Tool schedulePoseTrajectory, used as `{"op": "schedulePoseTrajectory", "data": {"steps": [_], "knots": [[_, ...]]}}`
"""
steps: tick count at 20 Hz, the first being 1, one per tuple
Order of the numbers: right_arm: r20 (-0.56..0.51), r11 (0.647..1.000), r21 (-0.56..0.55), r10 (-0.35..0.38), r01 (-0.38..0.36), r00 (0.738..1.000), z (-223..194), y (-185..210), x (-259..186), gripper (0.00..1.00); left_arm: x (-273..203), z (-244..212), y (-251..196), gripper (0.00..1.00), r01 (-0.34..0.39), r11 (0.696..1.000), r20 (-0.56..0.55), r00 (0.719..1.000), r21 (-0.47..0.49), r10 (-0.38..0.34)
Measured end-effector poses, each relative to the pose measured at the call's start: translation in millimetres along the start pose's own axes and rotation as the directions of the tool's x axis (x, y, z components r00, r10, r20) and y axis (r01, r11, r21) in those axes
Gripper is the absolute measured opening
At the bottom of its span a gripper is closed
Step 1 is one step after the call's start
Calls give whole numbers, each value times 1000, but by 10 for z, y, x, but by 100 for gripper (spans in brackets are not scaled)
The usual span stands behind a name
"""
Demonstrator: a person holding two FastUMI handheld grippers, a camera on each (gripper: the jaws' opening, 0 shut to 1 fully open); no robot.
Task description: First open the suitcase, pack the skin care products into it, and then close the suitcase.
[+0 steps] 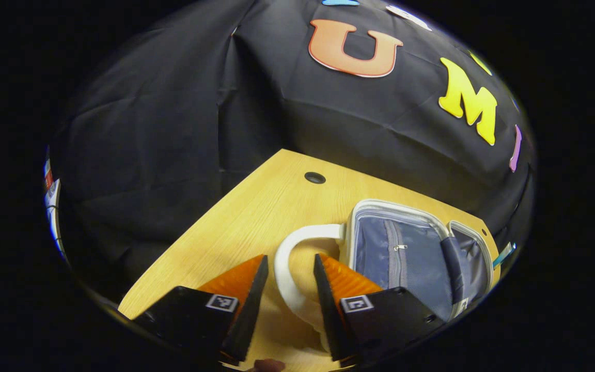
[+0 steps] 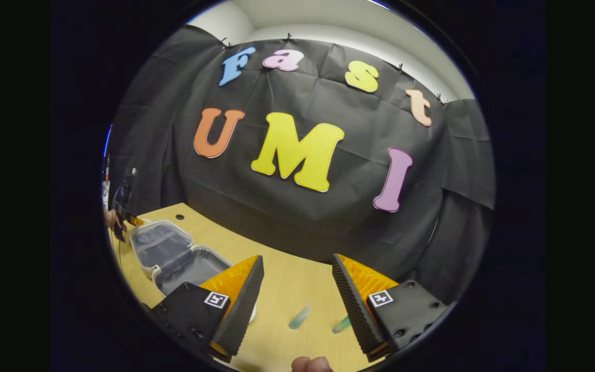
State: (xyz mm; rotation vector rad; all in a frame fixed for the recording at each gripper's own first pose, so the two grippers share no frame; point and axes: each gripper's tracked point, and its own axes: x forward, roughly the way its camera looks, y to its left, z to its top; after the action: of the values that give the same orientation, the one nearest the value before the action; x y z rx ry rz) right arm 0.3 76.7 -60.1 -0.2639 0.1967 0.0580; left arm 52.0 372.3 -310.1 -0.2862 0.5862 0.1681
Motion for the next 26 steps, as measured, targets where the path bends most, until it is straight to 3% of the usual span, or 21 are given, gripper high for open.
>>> {"op": "schedulePoseTrajectory", "data": {"steps": [1, 3, 7, 13, 20, 26], "knots": [[1, 1000, 19, -1, 1, 1000, -14, -51, -8, 80, -125, 80, -76, 57, -5, 1000, 24, 1000, 19, 4], [6, 998, 56, -10, 10, 1000, -58, -198, -8, 80, -409, 333, -268, 96, -37, 998, 106, 994, 45, 32], [-4, 994, 112, -9, 9, 1000, -284, -501, -23, 80, -995, 597, -951, 98, -112, 988, 233, 969, 103, 85], [-43, 980, 201, 4, 4, 999, -655, -915, -116, 80, -1514, 519, -2216, 98, -83, 986, 294, 955, 147, 36], [-152, 975, 222, 42, -7, 987, -1262, -1314, -157, 78, -1662, -96, -3792, 98, 73, 964, 234, 963, 256, -135], [-234, 980, 195, 10, 37, 972, -1651, -1752, -229, 80, -1630, -757, -4988, 98, 252, 903, 141, 938, 347, -316]]}}
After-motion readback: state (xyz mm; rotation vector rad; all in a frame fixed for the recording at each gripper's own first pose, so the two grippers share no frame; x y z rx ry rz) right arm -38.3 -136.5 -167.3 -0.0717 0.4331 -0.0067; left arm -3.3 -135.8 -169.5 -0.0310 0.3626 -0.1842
